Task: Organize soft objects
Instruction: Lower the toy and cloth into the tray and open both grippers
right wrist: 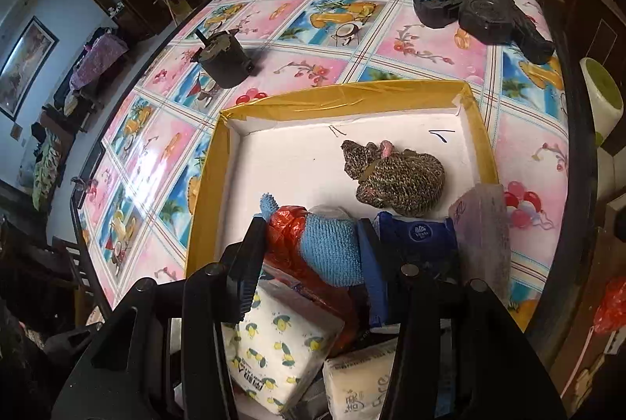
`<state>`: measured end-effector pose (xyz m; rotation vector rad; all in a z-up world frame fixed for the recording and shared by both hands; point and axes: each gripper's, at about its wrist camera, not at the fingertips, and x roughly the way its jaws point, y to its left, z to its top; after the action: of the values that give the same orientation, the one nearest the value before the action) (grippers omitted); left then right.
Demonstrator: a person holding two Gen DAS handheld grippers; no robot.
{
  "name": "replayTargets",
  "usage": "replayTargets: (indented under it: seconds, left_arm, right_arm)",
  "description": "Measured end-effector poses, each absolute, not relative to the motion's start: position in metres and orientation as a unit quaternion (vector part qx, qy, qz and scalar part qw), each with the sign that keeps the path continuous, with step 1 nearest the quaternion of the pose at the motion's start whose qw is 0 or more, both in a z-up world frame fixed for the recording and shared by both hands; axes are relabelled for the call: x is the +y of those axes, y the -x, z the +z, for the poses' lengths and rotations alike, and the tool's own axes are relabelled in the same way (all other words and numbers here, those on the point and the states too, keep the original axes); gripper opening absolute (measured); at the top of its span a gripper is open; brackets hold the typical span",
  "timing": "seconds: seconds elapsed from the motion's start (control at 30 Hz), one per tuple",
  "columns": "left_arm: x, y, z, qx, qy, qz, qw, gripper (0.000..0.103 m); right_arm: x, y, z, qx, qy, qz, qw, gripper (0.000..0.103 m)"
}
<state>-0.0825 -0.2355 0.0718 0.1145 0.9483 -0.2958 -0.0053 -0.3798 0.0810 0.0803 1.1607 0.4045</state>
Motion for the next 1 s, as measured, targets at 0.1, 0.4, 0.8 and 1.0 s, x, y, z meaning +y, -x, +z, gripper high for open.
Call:
replayTargets:
  seconds: [0.1, 0.4, 0.8, 1.0]
  left_arm:
    - [-0.236, 0.087, 0.070, 0.453, -0.034, -0.126, 0.882, 0.014]
    - [-0.257, 0.101, 0.073, 0.456, -0.029, -0.091, 0.885, 0.014]
    - [-0.268, 0.110, 0.080, 0.459, -0.063, -0.076, 0.883, 0.014]
    - [-0.268, 0.091, 0.078, 0.458, -0.074, -0.103, 0.880, 0.014]
  right_arm:
    - [-0.377, -0.001, 0.076, 0.551, -0.039, 0.196, 0.810, 0.046]
    - [-0.376, -0.007, 0.075, 0.555, -0.013, 0.217, 0.803, 0.046]
    - [-0.396, -0.006, 0.077, 0.547, -0.025, 0.208, 0.811, 0.046]
    - [-0.385, -0.009, 0.084, 0.542, -0.020, 0.213, 0.813, 0.046]
